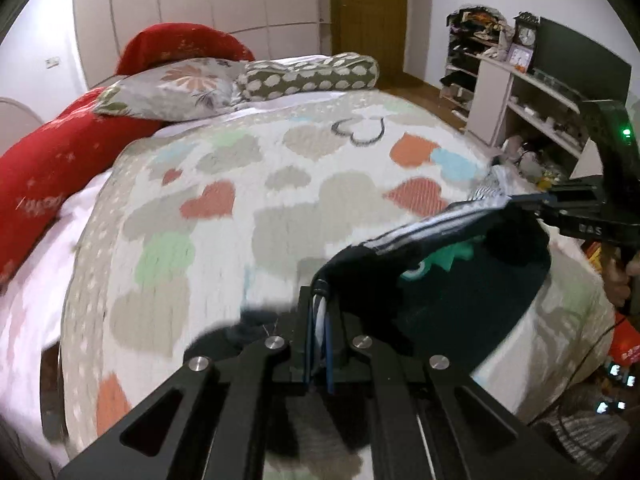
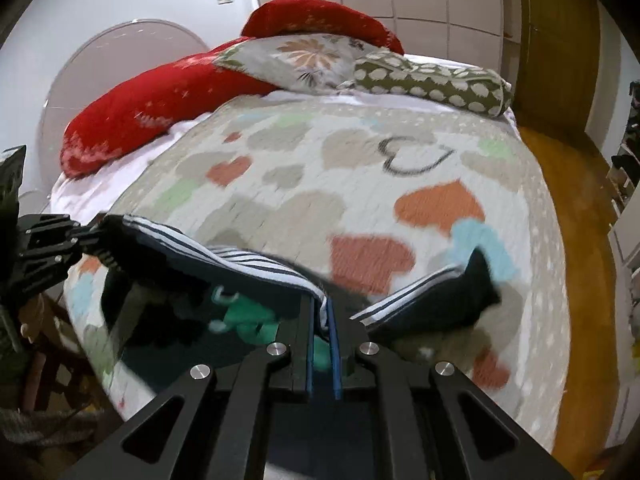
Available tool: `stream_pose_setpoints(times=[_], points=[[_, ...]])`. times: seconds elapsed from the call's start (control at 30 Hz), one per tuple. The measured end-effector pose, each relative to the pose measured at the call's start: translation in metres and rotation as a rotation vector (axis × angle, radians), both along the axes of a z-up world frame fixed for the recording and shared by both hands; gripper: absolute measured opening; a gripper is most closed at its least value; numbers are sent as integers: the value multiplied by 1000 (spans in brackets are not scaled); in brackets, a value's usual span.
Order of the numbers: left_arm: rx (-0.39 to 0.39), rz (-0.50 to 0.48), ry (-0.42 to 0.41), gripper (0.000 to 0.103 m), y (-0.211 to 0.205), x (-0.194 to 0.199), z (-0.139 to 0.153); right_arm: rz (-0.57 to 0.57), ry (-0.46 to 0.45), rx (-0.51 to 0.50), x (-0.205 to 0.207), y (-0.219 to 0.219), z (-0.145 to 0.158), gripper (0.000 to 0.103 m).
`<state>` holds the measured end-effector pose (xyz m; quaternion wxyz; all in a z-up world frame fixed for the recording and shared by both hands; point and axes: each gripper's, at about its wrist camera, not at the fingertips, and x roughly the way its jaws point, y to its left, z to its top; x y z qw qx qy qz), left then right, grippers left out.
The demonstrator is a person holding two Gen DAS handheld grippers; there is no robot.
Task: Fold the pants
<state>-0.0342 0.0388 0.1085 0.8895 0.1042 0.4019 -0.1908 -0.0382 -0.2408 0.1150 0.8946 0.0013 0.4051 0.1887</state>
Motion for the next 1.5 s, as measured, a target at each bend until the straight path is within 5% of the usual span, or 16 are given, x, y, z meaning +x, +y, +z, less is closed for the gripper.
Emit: stream_pose_setpoints(times=[0.23, 0.37, 0.57, 0.63, 0.7, 0.87, 0.97, 1.03, 1.23, 1.37, 1.43, 1.5], points=[[174, 51, 9, 8, -16, -59, -67, -39, 103, 36, -56, 10, -67, 7], [221, 33, -4, 10, -18, -83, -82, -91, 121, 50, -75, 4, -88, 8], [6, 60, 43, 18, 22, -91, -49, -196, 131, 173, -90, -41, -78, 19], [-68, 108, 40, 19, 38, -90, -36, -263, 93, 177, -91, -61, -70, 52], [-133, 155, 43, 21, 54, -85, -27, -342, 57, 201, -88, -79, -61, 60], [-270, 243, 75, 22, 85, -72, -21, -423, 12, 259, -53, -92, -39, 60], [-291, 280, 94, 22, 92, -69, -23, -466, 94, 224, -8, -83, -51, 60], [-279, 293, 90, 22, 94, -69, -23, -460, 163, 218, 11, -77, -63, 11], [-325, 343, 107, 22, 113, -62, -23, -416, -13, 338, -43, -78, -13, 11], [-349, 394, 132, 47, 119, -51, -33, -476, -13, 351, -76, -105, -24, 13], [-381, 394, 161, 51, 122, -42, -40, -544, 30, 293, -78, -120, -43, 17], [-417, 372, 199, 71, 122, -30, -47, -576, 78, 307, -78, -137, -62, 21]])
